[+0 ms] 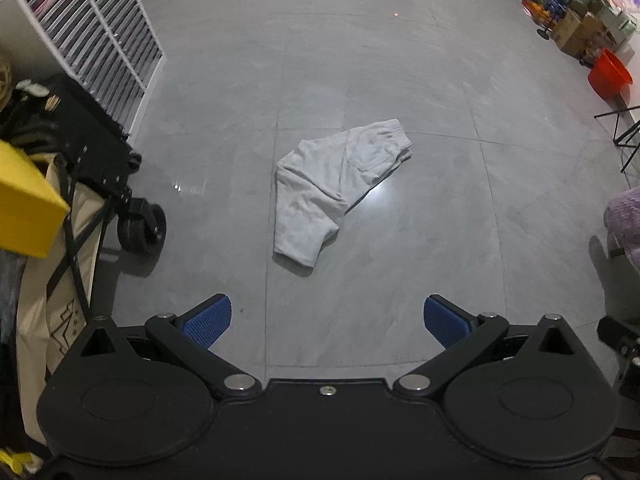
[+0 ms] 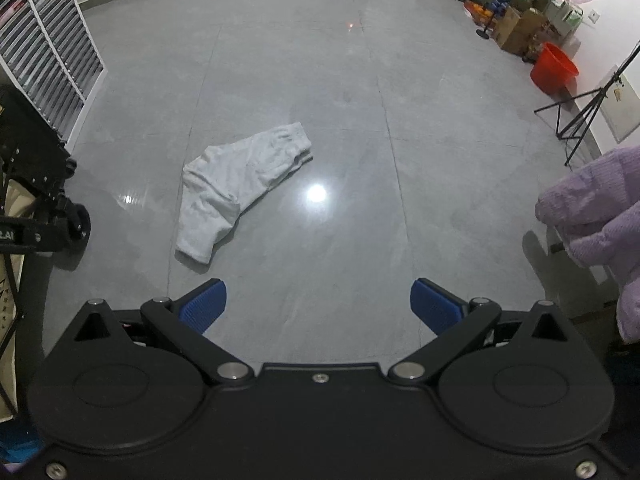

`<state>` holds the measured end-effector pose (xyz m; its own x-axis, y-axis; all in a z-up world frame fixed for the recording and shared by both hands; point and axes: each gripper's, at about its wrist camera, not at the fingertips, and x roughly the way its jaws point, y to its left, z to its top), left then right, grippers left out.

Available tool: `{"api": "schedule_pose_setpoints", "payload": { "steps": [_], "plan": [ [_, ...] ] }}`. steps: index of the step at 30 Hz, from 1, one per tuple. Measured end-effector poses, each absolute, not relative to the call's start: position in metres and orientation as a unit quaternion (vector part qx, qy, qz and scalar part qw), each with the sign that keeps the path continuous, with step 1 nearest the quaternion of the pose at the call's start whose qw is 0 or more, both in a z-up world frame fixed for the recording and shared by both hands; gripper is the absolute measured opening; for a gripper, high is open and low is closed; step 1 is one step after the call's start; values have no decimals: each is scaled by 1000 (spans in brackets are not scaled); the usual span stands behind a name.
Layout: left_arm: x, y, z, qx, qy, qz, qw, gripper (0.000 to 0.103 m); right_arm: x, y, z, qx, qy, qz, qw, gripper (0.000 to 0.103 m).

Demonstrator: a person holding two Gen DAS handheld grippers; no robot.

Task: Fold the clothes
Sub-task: 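Approach the grey sweatpants on the floor with both tools open, then grasp the waistband with the left gripper while the right gripper grasps the waistband beside it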

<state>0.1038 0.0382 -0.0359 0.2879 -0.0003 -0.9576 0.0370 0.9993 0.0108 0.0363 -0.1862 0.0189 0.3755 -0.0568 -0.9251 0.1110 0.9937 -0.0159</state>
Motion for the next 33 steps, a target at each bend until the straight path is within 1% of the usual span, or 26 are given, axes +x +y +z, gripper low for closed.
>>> {"api": "schedule_pose_setpoints", "payload": {
  "steps": [2,5,10,13,14,15,19,20,23,26,28,30,33],
  "plan": [
    [119,28,-43,24,595,-12,803,103,52,-194,15,26,550,-46,834,102],
    [150,12,-61,35,600,1,799,103,80,-211,-8,20,540,-40,841,102],
    [211,-14,-104,47,607,40,793,103,168,-241,-66,-5,548,-12,836,101],
    [262,-25,-132,50,614,68,785,103,236,-258,-107,2,566,13,824,97],
    [278,-32,-144,55,613,75,784,103,257,-265,-122,4,571,22,821,92],
    [293,-39,-157,61,611,79,785,103,277,-271,-137,4,575,29,817,89],
    [345,-55,-221,77,610,99,782,103,354,-289,-196,-6,573,63,817,79],
    [357,-53,-237,79,614,101,779,103,370,-292,-212,-16,567,71,820,75],
    [385,-55,-305,104,620,92,772,103,411,-289,-263,-66,547,87,830,75],
    [390,-52,-376,142,610,68,776,103,441,-286,-320,-127,520,118,837,75],
    [389,-51,-409,162,603,58,779,103,455,-282,-364,-173,500,154,835,75],
    [389,-61,-475,202,585,7,785,103,462,-275,-411,-230,468,185,833,74],
    [390,-75,-533,254,545,-44,798,103,468,-264,-480,-309,421,207,827,74]
  ]
}}
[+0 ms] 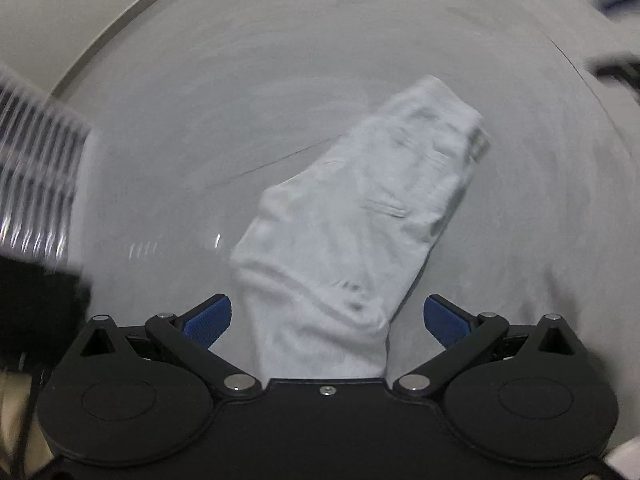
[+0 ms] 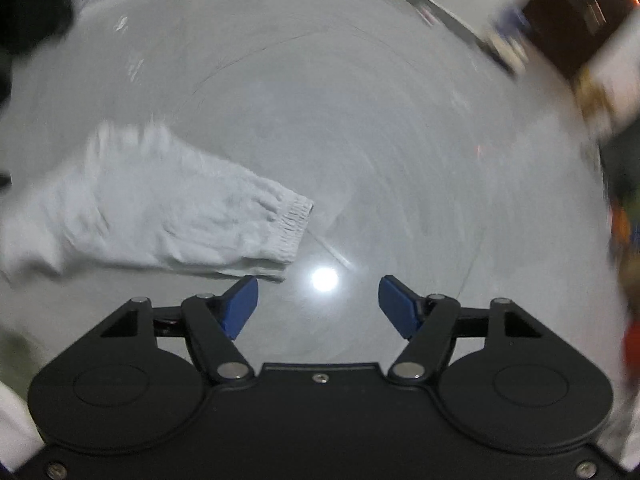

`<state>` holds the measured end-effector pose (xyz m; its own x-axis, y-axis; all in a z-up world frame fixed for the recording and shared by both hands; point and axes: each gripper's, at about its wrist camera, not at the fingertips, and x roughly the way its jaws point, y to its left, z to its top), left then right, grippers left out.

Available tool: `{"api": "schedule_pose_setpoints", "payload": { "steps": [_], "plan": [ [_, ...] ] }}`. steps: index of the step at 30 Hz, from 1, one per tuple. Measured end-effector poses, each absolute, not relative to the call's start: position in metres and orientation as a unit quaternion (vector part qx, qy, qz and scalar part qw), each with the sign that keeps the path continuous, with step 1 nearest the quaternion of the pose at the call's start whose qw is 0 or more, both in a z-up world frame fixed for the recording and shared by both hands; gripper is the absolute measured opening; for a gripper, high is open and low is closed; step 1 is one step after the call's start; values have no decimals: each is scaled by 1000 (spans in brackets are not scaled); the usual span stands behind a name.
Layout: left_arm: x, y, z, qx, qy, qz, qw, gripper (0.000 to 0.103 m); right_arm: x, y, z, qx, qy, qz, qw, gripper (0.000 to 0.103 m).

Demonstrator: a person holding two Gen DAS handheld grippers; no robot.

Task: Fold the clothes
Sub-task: 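Grasp the waistband with the left gripper while the right gripper grasps the waistband beside it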

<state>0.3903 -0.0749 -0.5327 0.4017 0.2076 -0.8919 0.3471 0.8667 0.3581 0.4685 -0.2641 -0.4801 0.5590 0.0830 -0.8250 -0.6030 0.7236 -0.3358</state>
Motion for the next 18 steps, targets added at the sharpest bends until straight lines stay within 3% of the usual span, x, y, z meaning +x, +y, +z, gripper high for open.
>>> {"api": "schedule_pose_setpoints", "payload": {
  "steps": [3,7,14,17,18],
  "plan": [
    [402,-91,-582,280,507,-97,809,101,475,-254,-542,-343,403,204,824,74],
    [443,-123,-632,308,457,-158,820,74,483,-250,-596,-344,399,189,829,74],
    [515,-193,-695,350,388,-260,812,72,486,-266,-672,-293,389,174,856,74],
    [531,-208,-724,364,397,-289,792,72,487,-273,-682,-267,380,163,871,74],
    [537,-210,-735,371,407,-305,777,67,488,-274,-684,-257,376,161,875,74]
  ]
}}
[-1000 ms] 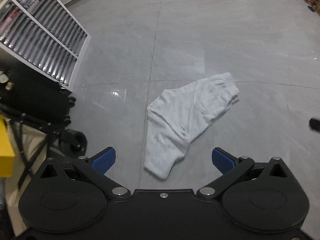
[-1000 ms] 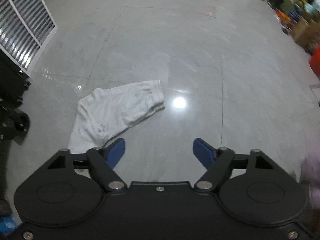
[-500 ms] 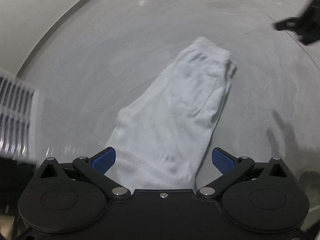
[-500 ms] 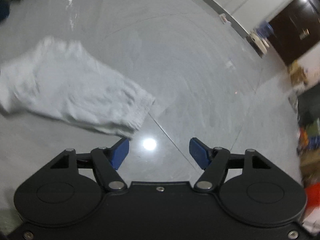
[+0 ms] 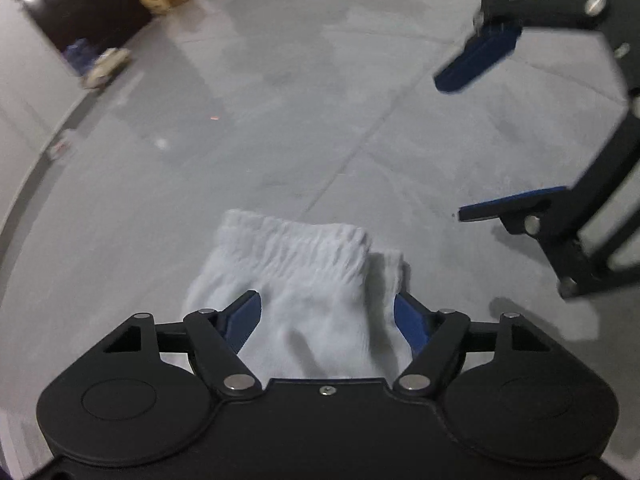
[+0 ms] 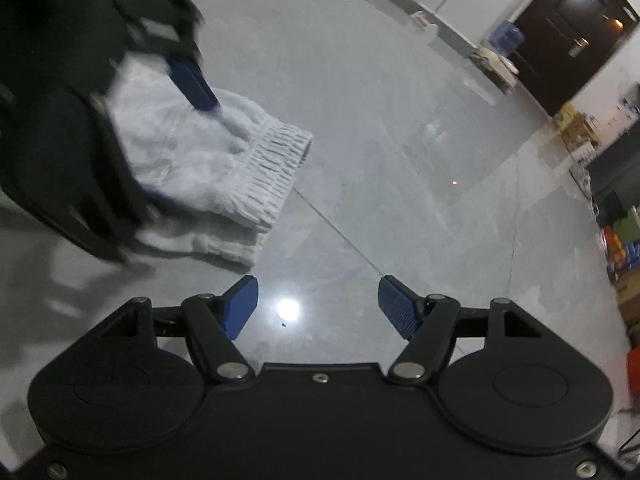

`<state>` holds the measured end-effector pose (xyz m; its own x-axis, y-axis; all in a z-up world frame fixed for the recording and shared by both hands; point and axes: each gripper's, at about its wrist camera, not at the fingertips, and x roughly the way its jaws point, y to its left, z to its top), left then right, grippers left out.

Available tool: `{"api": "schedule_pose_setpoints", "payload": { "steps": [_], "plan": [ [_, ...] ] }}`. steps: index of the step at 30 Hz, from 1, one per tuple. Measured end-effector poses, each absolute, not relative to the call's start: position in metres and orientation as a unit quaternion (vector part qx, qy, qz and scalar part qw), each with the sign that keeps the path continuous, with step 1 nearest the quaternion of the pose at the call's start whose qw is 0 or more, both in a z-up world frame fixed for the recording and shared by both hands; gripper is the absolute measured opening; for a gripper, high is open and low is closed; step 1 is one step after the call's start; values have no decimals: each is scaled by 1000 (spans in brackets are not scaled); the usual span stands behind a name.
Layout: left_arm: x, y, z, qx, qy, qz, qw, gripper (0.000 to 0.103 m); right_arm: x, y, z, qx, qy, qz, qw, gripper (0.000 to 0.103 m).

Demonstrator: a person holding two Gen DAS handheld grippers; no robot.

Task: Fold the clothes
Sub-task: 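Grasp the waistband with the left gripper while the right gripper grasps the waistband beside it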

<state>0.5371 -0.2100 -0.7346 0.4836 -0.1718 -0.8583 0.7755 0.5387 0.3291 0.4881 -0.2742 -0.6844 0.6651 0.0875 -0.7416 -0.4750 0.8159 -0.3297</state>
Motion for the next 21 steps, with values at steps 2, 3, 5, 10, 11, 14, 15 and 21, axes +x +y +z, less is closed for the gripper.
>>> {"api": "schedule_pose_setpoints", "payload": {
  "steps": [2,3,5,10,11,14,15,21],
  "plan": [
    [543,-204,-740,362,416,-319,771,58,489,-279,-687,-221,371,160,888,74],
    [548,-199,-740,348,421,-328,771,49,488,-280,-687,-203,370,160,892,74],
    [562,-179,-731,285,444,-335,780,29,486,-283,-686,-167,369,162,900,74],
    [586,-139,-706,215,449,-288,818,4,487,-286,-695,-59,385,166,906,74],
    [589,-132,-698,200,447,-282,825,4,490,-286,-699,-41,392,166,904,74],
    [590,-113,-681,167,443,-267,840,4,498,-287,-705,10,409,169,897,74],
    [591,-108,-676,155,445,-261,843,4,502,-288,-707,33,414,169,894,74],
    [582,-96,-642,76,421,-246,870,3,530,-293,-717,141,428,151,880,75]
  ]
}}
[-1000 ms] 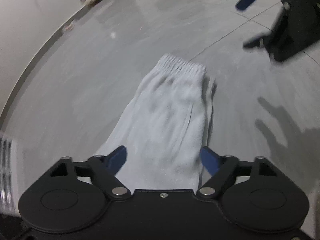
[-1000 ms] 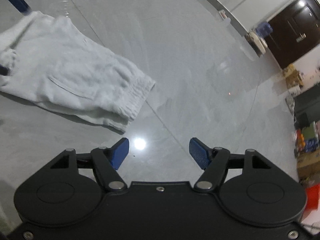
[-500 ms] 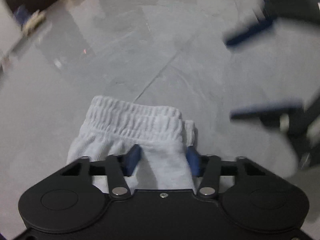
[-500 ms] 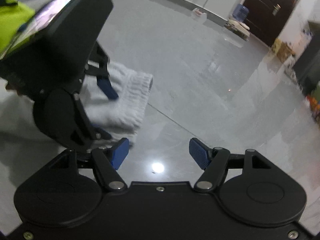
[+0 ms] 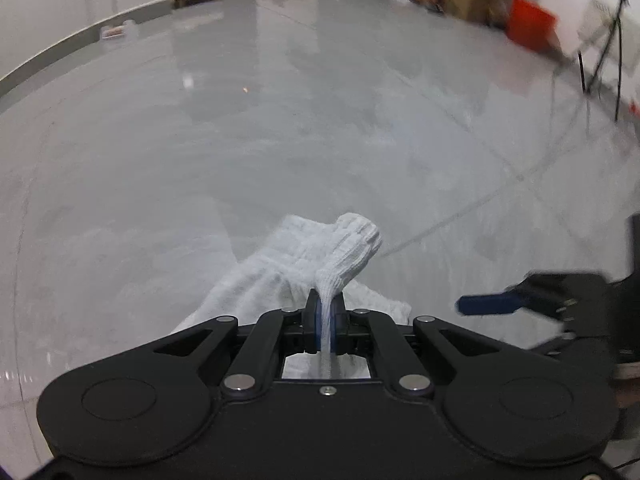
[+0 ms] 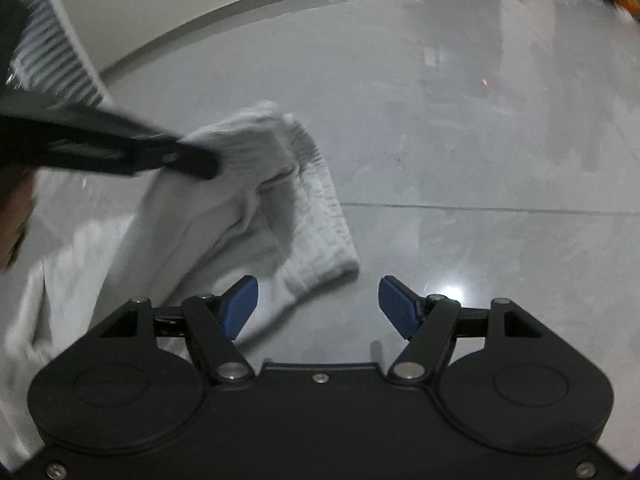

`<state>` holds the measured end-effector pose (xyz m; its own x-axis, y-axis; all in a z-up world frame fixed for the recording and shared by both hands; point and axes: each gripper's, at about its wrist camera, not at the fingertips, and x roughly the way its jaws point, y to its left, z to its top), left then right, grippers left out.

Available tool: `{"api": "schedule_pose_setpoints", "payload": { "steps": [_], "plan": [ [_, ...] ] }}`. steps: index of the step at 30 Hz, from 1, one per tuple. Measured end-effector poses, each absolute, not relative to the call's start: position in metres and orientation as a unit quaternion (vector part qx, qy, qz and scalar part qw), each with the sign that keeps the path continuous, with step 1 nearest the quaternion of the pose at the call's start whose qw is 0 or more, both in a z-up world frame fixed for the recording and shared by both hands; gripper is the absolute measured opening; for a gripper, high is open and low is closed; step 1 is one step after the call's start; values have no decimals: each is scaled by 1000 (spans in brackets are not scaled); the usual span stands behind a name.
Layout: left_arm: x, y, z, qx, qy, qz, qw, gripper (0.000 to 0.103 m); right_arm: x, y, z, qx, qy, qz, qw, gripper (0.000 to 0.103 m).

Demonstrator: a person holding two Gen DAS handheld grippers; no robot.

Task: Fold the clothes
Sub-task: 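Grasp the waistband with the left gripper while the right gripper grasps the waistband beside it, then lift the sweatpants by the waistband with both grippers and hold them up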

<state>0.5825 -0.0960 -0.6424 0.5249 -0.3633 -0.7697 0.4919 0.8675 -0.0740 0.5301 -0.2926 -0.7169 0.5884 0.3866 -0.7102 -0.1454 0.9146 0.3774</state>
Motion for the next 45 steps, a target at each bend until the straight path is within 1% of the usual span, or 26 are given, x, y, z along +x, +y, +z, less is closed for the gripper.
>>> {"api": "schedule_pose_setpoints", "payload": {
  "steps": [3,6,9,11,15,17,18,19,20,21,22,24,28,29,30,31,33,34,36,37,38,39,43,45],
  "plan": [
    [571,-74,-631,76,409,-256,873,3,541,-292,-722,165,430,143,876,75],
    [553,-60,-642,120,400,-260,871,2,540,-278,-709,162,382,174,893,75],
    [542,-58,-657,172,396,-257,865,2,533,-240,-697,44,324,215,920,75],
    [535,-60,-669,201,396,-254,859,3,531,-221,-699,-23,307,221,925,74],
    [537,-70,-687,215,403,-251,853,3,537,-204,-708,-74,297,221,926,73],
    [538,-73,-684,224,403,-249,852,3,541,-200,-707,-93,281,224,928,69],
    [539,-76,-682,234,402,-246,850,5,543,-196,-704,-102,274,227,929,68],
    [539,-77,-680,250,396,-242,850,15,543,-192,-701,-110,267,230,929,67],
    [538,-79,-678,268,389,-238,849,24,544,-190,-699,-119,258,234,930,63],
    [535,-82,-679,292,377,-238,846,50,544,-189,-698,-124,252,237,930,61],
    [533,-86,-680,319,365,-240,841,61,545,-189,-698,-124,247,239,931,60],
    [531,-95,-689,391,332,-259,818,62,548,-188,-701,-126,239,242,932,58],
    [543,-107,-701,450,312,-303,780,63,551,-184,-704,-141,225,253,930,57],
    [548,-108,-701,456,308,-316,773,63,553,-184,-704,-143,224,253,930,55],
    [554,-109,-700,457,305,-324,770,59,554,-186,-704,-148,222,252,930,55],
    [558,-108,-699,453,306,-327,771,39,555,-186,-705,-150,222,252,930,54],
    [574,-104,-696,400,340,-333,783,10,558,-188,-706,-150,223,253,929,53],
    [579,-101,-696,377,349,-331,792,7,559,-188,-707,-152,225,251,929,52],
    [584,-93,-686,314,342,-290,837,6,559,-190,-709,-149,232,245,930,52],
    [584,-89,-682,297,340,-278,848,5,560,-196,-708,-122,249,235,931,54],
    [583,-86,-678,284,339,-271,855,5,561,-206,-708,-80,274,220,933,60],
    [580,-83,-672,274,334,-267,861,5,562,-213,-709,-51,291,206,933,63],
    [557,-68,-642,264,304,-258,878,5,570,-243,-725,59,368,147,916,64],
    [544,-53,-622,249,286,-245,892,5,571,-253,-734,102,383,145,907,64]
  ]
}}
